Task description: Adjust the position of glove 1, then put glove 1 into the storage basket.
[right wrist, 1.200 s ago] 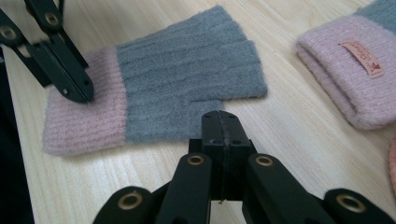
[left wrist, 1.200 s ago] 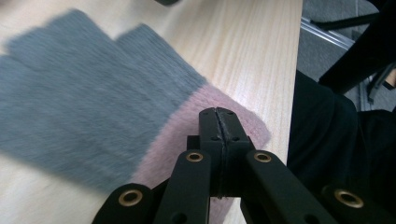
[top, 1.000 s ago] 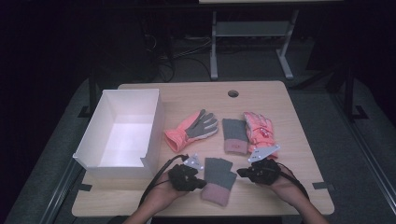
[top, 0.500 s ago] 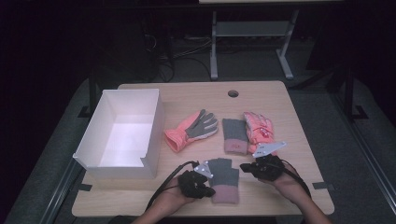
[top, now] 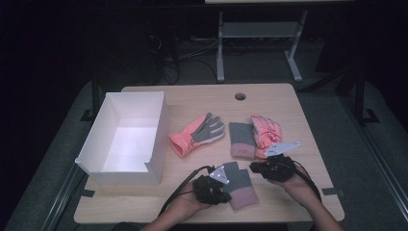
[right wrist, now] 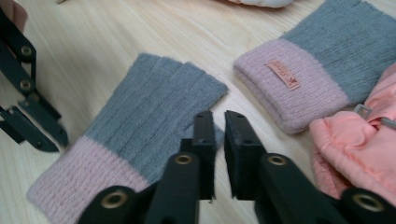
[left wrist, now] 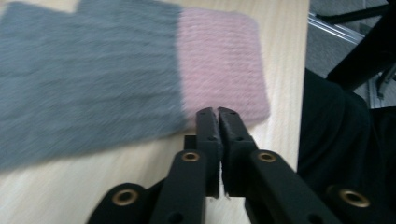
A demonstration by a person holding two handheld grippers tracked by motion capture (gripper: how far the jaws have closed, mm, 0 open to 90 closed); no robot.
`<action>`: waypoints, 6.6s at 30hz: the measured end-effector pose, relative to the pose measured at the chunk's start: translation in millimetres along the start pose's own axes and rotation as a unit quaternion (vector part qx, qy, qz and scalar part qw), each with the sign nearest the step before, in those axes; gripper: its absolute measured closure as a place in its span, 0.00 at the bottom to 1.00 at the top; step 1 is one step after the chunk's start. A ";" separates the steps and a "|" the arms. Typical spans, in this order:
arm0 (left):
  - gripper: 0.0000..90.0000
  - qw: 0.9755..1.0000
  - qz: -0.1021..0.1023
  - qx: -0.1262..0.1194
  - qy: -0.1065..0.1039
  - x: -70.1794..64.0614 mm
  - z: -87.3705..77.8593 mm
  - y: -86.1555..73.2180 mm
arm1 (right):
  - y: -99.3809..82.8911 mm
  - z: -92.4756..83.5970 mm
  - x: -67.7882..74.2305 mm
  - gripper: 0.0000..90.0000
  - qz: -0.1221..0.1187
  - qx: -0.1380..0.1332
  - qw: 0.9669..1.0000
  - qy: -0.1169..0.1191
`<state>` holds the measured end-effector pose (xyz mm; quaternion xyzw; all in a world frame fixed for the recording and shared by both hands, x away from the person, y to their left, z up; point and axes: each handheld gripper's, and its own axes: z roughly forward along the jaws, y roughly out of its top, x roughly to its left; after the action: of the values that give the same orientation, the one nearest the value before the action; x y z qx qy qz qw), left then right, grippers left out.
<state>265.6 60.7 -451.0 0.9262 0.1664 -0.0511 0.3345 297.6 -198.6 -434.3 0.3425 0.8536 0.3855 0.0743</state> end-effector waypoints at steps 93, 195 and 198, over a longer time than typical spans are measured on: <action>0.24 0.994 -0.049 -0.033 0.089 39.5 -38.6 -38.0 | 47.1 51.6 -32.4 0.98 0.107 0.002 0.990 -0.096; 1.00 0.996 -0.047 -0.043 0.068 19.8 -20.6 3.9 | -40.0 -8.8 37.4 1.00 0.011 0.080 0.997 -0.001; 1.00 0.996 -0.054 -0.038 0.067 24.1 -12.6 6.0 | -39.7 -6.0 40.7 1.00 0.003 0.085 0.996 0.002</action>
<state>290.1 71.0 -442.7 0.9038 0.2403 -0.0004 0.3542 243.6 -194.7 -452.7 0.3493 0.8824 0.3123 0.0426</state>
